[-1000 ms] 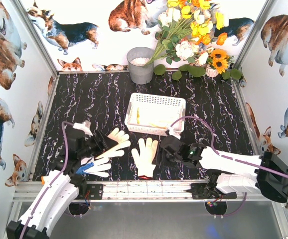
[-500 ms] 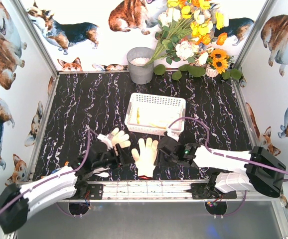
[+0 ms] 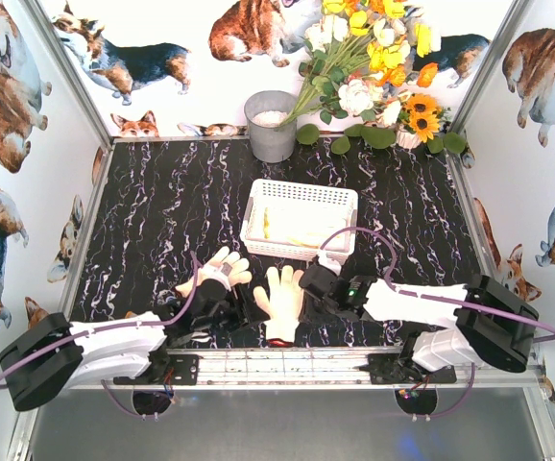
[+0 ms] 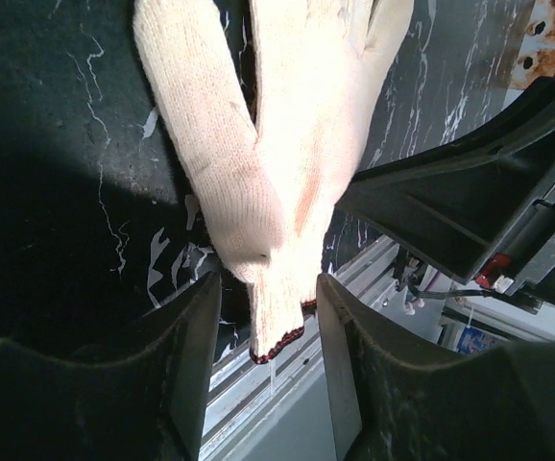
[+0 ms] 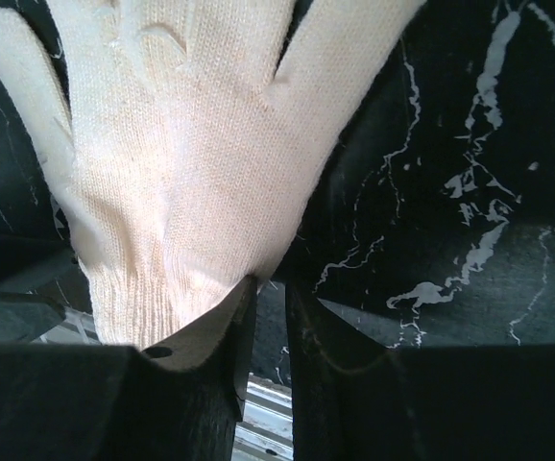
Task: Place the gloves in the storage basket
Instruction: Turn over the glove at the center of the board.
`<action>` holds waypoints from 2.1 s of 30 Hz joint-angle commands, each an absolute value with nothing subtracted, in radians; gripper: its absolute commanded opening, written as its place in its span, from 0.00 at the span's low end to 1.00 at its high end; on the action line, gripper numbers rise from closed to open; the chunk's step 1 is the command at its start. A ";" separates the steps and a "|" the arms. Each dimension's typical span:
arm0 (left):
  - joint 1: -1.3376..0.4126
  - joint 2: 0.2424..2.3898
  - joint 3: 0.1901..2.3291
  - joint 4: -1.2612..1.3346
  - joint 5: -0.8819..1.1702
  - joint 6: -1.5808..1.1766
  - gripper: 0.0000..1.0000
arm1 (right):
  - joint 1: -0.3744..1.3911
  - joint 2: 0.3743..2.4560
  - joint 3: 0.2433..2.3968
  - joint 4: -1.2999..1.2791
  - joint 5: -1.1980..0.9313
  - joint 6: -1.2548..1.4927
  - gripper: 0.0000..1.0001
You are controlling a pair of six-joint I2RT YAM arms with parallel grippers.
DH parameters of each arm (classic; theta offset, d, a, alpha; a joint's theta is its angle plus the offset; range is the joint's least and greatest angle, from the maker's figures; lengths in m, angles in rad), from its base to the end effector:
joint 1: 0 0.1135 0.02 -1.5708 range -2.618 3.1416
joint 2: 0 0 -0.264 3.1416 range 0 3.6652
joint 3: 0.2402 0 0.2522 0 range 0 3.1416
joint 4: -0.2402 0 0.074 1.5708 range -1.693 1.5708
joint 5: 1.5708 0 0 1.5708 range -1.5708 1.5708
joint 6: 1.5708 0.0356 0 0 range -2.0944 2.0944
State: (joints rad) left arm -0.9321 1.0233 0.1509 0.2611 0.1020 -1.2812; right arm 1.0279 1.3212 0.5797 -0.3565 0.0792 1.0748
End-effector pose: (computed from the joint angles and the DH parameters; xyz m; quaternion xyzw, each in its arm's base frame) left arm 0.1018 -0.1432 0.1271 -0.1307 0.8766 -0.4324 0.1659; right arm 0.1191 0.1919 0.1506 0.0321 0.9709 0.1840 0.1496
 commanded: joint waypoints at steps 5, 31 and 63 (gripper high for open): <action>-0.974 1.069 0.111 0.359 -0.018 -1.349 0.38 | 1.036 1.383 0.596 -0.338 0.094 1.073 0.18; -0.991 1.105 0.108 0.524 -0.217 -1.183 0.00 | 1.058 1.371 0.634 -0.364 0.097 1.069 0.28; -1.218 1.310 0.914 -0.521 -0.315 -0.565 0.00 | 1.048 0.771 0.604 -0.799 0.425 1.112 0.73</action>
State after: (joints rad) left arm -1.2118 1.3247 0.9321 -0.6071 -0.3515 -0.5781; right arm 1.0519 0.8135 0.6083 -0.7555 0.3542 1.0794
